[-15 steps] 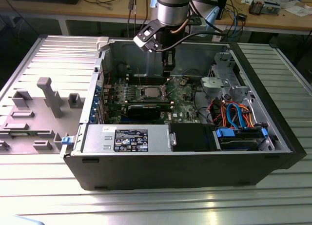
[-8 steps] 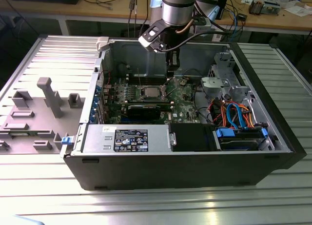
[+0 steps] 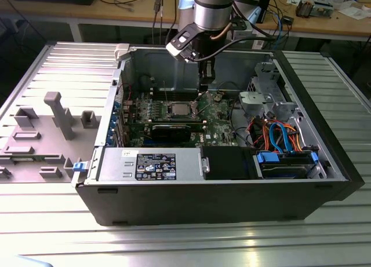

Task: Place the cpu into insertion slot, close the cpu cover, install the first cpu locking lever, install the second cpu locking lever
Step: 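Close the cpu cover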

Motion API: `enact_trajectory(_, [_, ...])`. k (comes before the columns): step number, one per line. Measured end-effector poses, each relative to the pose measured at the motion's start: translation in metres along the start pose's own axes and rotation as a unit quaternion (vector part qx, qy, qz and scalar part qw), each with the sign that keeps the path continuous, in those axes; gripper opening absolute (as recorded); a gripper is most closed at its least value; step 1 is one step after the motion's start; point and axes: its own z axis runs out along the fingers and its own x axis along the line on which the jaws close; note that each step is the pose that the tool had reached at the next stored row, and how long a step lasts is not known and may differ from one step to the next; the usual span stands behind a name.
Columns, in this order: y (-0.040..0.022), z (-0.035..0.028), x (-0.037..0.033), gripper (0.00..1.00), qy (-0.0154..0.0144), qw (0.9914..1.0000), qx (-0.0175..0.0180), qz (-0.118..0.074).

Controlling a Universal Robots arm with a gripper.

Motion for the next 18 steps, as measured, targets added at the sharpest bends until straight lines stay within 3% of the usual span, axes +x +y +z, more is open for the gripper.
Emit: enact_trajectory(18, [0.0050, 0.0002, 0.0001, 0.11, 0.0000, 1.00000, 0.0000, 0.000])
